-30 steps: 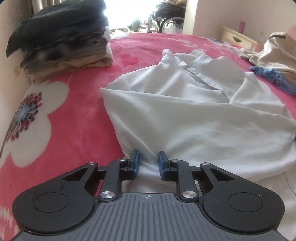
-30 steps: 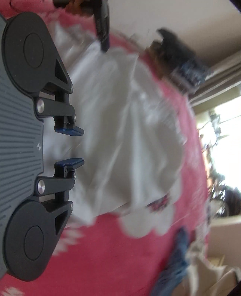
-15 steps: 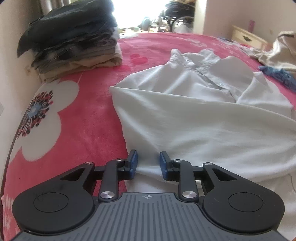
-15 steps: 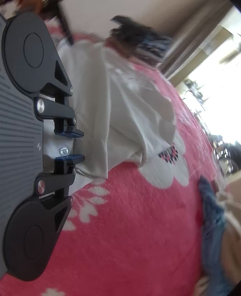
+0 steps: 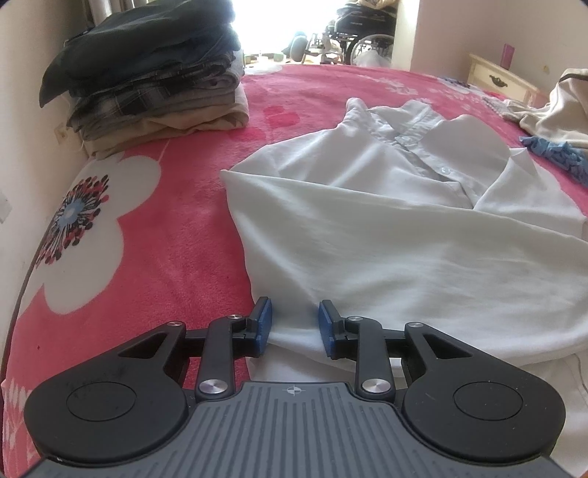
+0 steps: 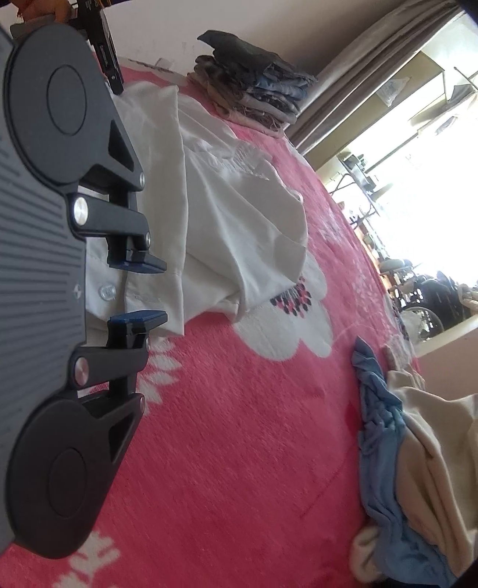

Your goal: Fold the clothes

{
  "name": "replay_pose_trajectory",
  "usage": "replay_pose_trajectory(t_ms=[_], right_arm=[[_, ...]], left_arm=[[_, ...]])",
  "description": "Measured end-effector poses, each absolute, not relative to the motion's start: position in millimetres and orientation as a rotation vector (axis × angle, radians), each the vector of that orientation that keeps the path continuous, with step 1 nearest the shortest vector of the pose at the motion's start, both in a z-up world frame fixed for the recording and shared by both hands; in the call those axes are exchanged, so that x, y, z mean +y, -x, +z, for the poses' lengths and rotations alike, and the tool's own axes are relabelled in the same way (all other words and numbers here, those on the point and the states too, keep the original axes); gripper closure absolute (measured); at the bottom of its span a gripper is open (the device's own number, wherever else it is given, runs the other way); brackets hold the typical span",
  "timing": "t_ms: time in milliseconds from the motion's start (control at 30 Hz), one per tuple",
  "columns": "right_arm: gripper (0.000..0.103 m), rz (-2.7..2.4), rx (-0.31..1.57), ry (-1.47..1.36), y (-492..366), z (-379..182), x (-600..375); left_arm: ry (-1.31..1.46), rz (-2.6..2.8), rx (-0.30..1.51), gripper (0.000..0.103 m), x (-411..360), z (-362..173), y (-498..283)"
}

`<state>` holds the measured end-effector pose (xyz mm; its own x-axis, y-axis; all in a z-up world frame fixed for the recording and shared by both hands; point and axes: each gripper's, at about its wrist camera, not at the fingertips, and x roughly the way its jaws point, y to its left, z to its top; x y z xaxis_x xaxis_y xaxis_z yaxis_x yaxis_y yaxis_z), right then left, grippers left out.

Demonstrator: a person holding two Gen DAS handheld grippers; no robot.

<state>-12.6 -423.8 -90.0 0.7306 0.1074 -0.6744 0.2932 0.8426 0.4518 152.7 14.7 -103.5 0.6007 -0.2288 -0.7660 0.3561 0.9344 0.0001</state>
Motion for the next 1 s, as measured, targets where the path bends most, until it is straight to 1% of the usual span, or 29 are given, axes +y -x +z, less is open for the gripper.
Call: replay_pose_trajectory(t_ms=[1000], right_arm=[[0.079,-0.150,0.779,-0.550,12.4,-92.8,-423.2]], left_arm=[[-0.145,-0.327,0.865,0.073,14.9,-104.2,-151.0]])
